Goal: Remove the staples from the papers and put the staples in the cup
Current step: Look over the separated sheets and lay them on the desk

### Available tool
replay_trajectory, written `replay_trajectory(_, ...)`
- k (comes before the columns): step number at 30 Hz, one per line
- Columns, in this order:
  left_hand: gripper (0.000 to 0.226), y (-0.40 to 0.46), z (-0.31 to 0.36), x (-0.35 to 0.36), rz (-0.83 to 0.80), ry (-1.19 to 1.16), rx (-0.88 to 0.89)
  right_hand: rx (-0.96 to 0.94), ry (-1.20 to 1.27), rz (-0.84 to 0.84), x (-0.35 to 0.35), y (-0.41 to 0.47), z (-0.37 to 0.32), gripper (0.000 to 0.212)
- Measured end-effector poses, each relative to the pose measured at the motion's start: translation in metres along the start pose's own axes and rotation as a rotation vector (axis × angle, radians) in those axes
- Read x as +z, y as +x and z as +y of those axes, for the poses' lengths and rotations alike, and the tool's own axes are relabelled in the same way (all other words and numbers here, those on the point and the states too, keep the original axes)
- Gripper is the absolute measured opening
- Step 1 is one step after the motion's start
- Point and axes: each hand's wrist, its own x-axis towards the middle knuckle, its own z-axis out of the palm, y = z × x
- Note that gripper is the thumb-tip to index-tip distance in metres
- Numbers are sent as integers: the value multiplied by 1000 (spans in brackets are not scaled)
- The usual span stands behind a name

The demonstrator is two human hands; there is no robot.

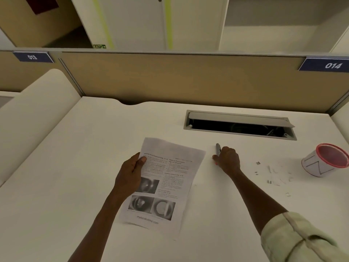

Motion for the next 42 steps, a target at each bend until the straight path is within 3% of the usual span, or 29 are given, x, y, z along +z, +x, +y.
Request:
replay_trajectory(3, 27, 3, 2, 2, -9, 24, 3, 87, 101, -48, -5, 4, -3, 32)
replay_trajectory(8, 23, 2, 13, 3, -12, 35, 40, 325, 762, -197, -30, -3, -9, 18)
replay_trajectory(13, 22, -1, 27, 4, -32, 52, 72, 161, 1241, -319, -78, -34, -29, 13)
replay_trajectory(18, 25, -12, 46, 6, -67, 74, 122, -39, 1449, -412, -120, -70, -53, 23)
replay_trajectory(20, 28, -15, 54, 7, -76, 88, 150, -122, 1466, -445, -130, -84, -62, 36)
replay_trajectory(23, 23, -24, 66, 9, -68, 136, 195, -257, 1382, -434, -140, -107, -75, 26)
replay_trajectory(27, 21, -35, 77, 11, -67, 149, 242, -409, 1228, -350, -146, -132, -90, 28)
replay_trajectory(32, 19, -43, 80, 10, -69, 161, 258, -509, 1131, -250, -152, -153, -99, 37)
replay_trajectory(38, 18, -52, 88, 11, -72, 162, 285, -576, 1060, -196, -155, -166, -102, 30)
replay_trajectory(42, 39, -55, 91, 13, -93, 163, 299, -602, 1006, -191, -156, -174, -103, 26)
